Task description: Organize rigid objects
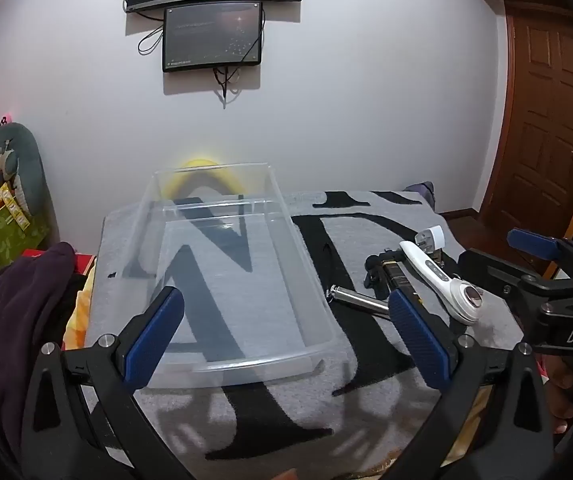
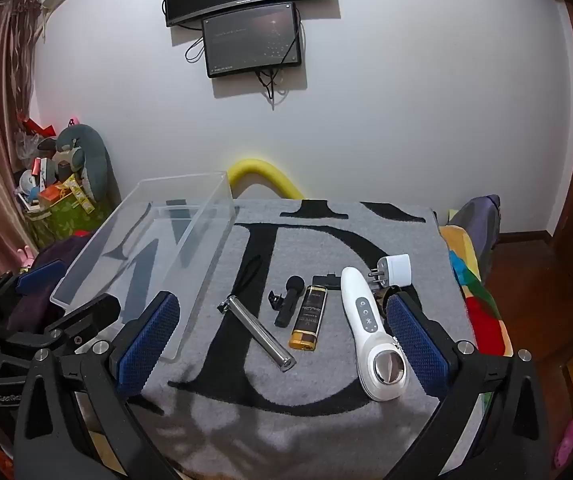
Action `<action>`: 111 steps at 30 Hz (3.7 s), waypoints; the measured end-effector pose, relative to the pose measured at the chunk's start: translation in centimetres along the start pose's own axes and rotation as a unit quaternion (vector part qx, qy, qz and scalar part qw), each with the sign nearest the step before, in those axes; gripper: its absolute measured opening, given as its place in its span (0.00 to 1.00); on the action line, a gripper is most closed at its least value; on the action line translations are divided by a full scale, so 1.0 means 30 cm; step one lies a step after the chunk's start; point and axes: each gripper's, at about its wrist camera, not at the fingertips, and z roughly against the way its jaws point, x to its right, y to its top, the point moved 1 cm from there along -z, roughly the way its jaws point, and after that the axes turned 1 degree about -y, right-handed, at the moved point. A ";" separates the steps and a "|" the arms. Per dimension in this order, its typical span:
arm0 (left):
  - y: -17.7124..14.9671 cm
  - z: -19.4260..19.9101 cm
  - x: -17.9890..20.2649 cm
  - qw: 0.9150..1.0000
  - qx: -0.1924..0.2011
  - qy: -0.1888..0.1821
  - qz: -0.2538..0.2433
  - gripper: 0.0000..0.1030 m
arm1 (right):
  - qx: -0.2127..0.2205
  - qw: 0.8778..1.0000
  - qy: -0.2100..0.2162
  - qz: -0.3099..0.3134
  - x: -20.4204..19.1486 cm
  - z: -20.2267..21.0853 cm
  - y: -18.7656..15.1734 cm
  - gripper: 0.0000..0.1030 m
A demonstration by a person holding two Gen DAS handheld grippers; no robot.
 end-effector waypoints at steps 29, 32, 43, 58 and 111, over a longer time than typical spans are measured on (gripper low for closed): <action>0.002 0.007 0.006 1.000 0.007 -0.005 0.002 1.00 | 0.001 1.000 0.002 -0.002 0.004 0.007 -0.002 1.00; 0.003 0.008 0.008 1.000 0.006 -0.004 0.002 1.00 | 0.001 1.000 0.002 -0.003 0.004 0.006 -0.002 1.00; 0.003 0.000 0.008 1.000 -0.001 -0.003 0.007 1.00 | -0.006 1.000 -0.001 -0.007 -0.002 -0.006 -0.004 1.00; -0.005 -0.033 -0.015 1.000 -0.016 -0.003 0.016 1.00 | -0.017 1.000 -0.001 -0.015 0.032 -0.033 -0.010 1.00; 0.008 -0.034 -0.054 0.999 -0.021 -0.014 0.026 1.00 | -0.021 1.000 -0.008 -0.009 0.022 -0.037 -0.014 1.00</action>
